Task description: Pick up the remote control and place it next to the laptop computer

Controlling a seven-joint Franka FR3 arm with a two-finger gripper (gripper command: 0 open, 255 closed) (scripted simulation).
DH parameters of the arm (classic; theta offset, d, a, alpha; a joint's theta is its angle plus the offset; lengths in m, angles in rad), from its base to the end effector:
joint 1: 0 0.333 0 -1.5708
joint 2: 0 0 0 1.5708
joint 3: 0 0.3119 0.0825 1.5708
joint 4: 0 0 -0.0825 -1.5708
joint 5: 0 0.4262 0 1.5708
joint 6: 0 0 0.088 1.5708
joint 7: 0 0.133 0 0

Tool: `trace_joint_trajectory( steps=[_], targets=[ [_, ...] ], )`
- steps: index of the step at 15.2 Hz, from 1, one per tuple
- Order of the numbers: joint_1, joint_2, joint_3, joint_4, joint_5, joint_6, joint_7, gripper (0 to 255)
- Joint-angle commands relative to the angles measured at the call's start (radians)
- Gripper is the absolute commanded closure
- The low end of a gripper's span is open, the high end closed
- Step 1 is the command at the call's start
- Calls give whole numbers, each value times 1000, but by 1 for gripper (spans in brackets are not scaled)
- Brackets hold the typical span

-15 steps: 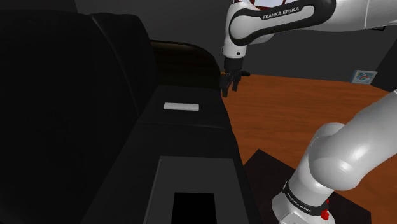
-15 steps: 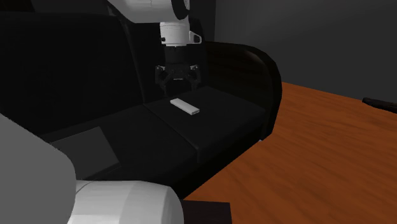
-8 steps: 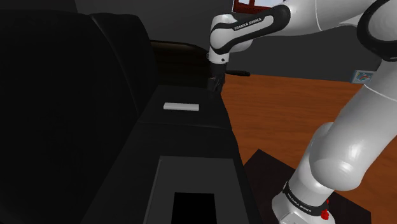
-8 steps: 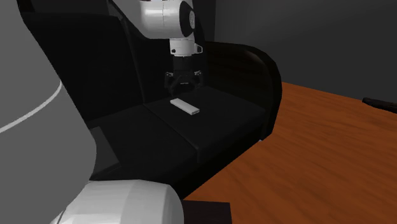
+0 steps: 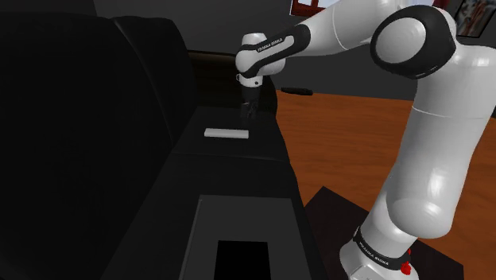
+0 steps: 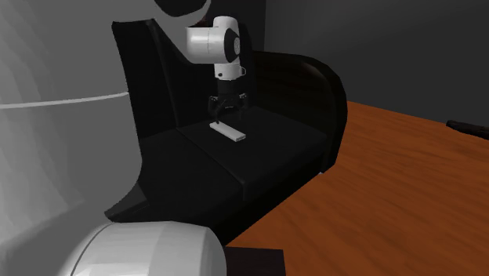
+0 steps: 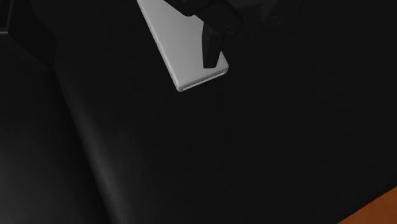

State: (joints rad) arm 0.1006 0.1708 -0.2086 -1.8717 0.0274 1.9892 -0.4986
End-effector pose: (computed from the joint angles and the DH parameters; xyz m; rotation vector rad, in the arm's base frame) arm 0.6290 -0.0626 0.3709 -3.0792 -0.5937 0.0789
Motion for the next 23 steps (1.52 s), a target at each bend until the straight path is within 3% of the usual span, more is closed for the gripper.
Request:
trace_joint_trajectory(
  steps=[1, 9, 17, 23],
  targets=[
    [-3, 71, 8, 70, 18, 3, -41, 0],
    [-26, 390, 60, 436, 67, -33, -170, 0],
    [-26, 422, 64, 383, 73, 52, -175, 0],
    [-26, 422, 64, 383, 73, 52, -175, 0]
  ],
)
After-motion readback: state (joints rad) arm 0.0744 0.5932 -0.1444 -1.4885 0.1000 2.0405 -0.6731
